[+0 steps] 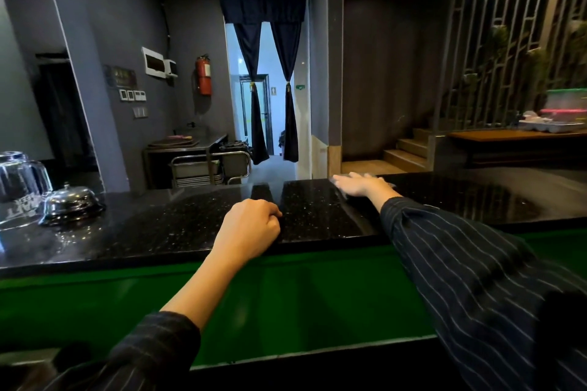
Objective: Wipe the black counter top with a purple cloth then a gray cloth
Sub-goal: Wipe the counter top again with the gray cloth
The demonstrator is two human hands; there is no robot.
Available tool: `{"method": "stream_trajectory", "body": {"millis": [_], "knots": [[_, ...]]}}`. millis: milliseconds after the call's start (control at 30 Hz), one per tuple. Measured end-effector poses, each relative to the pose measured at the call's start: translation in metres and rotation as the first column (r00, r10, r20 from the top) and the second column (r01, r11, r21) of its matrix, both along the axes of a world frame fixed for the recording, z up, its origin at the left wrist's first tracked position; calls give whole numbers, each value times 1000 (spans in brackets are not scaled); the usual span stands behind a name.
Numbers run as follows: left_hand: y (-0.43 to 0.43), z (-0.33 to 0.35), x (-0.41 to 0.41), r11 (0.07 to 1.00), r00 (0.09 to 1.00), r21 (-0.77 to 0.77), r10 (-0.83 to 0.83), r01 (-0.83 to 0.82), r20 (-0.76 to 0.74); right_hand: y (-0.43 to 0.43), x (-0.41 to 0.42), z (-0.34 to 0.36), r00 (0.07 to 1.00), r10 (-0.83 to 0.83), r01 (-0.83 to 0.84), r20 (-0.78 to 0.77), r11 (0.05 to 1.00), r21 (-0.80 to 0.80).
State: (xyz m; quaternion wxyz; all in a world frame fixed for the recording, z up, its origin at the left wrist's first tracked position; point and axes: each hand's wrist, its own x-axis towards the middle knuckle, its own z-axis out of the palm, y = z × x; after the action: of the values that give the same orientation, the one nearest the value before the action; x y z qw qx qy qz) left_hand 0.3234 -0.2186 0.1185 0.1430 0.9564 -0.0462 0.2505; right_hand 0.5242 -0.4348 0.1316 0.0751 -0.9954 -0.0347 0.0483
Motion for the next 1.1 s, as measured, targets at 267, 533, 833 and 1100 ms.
{"method": "stream_trajectory", "body": {"millis": [267,533,833,1100], "knots": [[-5,-1,8,995,998,84,56,-57,19,76,6,5,990,139,-139,-4,989,-45],[0,7,-15,999,997,10,50,-50,54,150,-75,5,916,402,-402,5,916,1],[120,-8,-62,986,988,75,145,-148,45,100,-76,3,910,413,-414,-22,909,-59],[126,-14,-50,993,996,93,74,-78,49,162,-52,4,967,253,-251,15,965,-72]]}}
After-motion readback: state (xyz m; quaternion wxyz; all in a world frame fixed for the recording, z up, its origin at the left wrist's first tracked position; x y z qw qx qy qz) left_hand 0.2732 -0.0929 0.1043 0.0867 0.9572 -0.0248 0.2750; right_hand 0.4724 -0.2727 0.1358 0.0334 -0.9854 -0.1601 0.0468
